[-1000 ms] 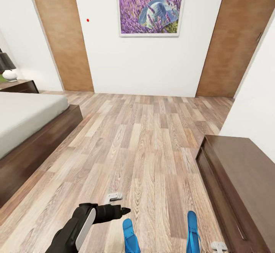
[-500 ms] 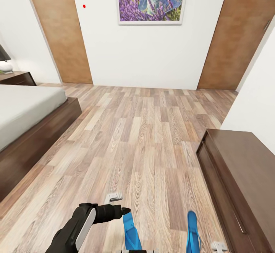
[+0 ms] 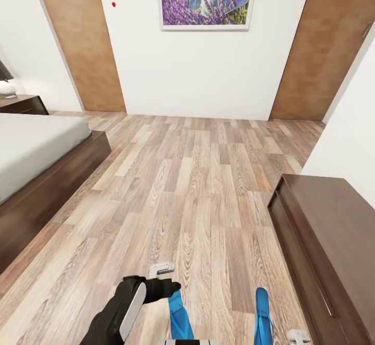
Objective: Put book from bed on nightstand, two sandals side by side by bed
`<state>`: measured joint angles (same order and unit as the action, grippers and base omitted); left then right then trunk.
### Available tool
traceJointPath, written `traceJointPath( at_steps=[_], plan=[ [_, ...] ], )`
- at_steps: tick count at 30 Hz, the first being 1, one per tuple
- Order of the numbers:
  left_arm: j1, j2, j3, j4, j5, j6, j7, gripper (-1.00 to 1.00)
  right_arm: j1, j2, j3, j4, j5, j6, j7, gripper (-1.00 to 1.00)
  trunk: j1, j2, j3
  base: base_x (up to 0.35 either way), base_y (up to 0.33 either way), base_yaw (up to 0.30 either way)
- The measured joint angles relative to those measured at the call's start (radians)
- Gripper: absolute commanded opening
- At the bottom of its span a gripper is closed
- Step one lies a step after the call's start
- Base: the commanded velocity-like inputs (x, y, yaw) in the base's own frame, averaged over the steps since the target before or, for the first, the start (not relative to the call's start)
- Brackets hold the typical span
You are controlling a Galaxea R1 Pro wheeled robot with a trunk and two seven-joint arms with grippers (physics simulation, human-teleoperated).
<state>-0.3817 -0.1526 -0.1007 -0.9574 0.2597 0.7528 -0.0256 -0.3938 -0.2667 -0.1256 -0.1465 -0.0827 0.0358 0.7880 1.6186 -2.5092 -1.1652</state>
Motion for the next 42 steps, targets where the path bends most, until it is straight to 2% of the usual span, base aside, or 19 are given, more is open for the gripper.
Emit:
traceJointPath(
  at_steps=[1, 3, 7, 9, 11, 17, 35, 42],
  plan=[
    [-0.002, -0.014, 0.001, -0.001, 0.007, -0.009, 0.056, 1.00, 0.000, 0.000, 0.000, 0.000, 0.000, 0.000, 0.000, -1.00, 0.000, 0.000, 0.000, 0.000, 0.000, 0.000],
    [-0.005, -0.022, 0.002, -0.001, 0.031, -0.018, 0.098, 1.00, 0.000, 0.000, 0.000, 0.000, 0.000, 0.000, 0.000, -1.00, 0.000, 0.000, 0.000, 0.000, 0.000, 0.000],
    [-0.028, -0.022, 0.000, -0.001, 0.221, -0.033, 0.177, 1.00, 0.000, 0.000, 0.000, 0.000, 0.000, 0.000, 0.000, -1.00, 0.000, 0.000, 0.000, 0.000, 0.000, 0.000],
    [-0.035, -0.022, -0.001, -0.001, 0.267, -0.035, 0.210, 1.00, 0.000, 0.000, 0.000, 0.000, 0.000, 0.000, 0.000, -1.00, 0.000, 0.000, 0.000, 0.000, 0.000, 0.000],
    [-0.038, -0.022, -0.002, 0.000, 0.286, -0.035, 0.231, 1.00, 0.000, 0.000, 0.000, 0.000, 0.000, 0.000, 0.000, -1.00, 0.000, 0.000, 0.000, 0.000, 0.000, 0.000],
    [-0.040, -0.022, -0.003, 0.000, 0.299, -0.036, 0.245, 1.00, 0.000, 0.000, 0.000, 0.000, 0.000, 0.000, 0.000, -1.00, 0.000, 0.000, 0.000, 0.000, 0.000, 0.000],
    [-0.040, -0.022, -0.004, 0.002, 0.301, -0.031, 0.242, 1.00, 0.000, 0.000, 0.000, 0.000, 0.000, 0.000, 0.000, -1.00, 0.008, -0.004, -0.070, 0.000, 0.000, 0.000],
    [-0.040, -0.022, -0.004, 0.002, 0.301, -0.032, 0.242, 1.00, 0.000, 0.000, 0.000, 0.000, 0.000, 0.000, 0.000, -1.00, 0.008, -0.004, -0.070, 0.000, 0.000, 0.000]
  ],
)
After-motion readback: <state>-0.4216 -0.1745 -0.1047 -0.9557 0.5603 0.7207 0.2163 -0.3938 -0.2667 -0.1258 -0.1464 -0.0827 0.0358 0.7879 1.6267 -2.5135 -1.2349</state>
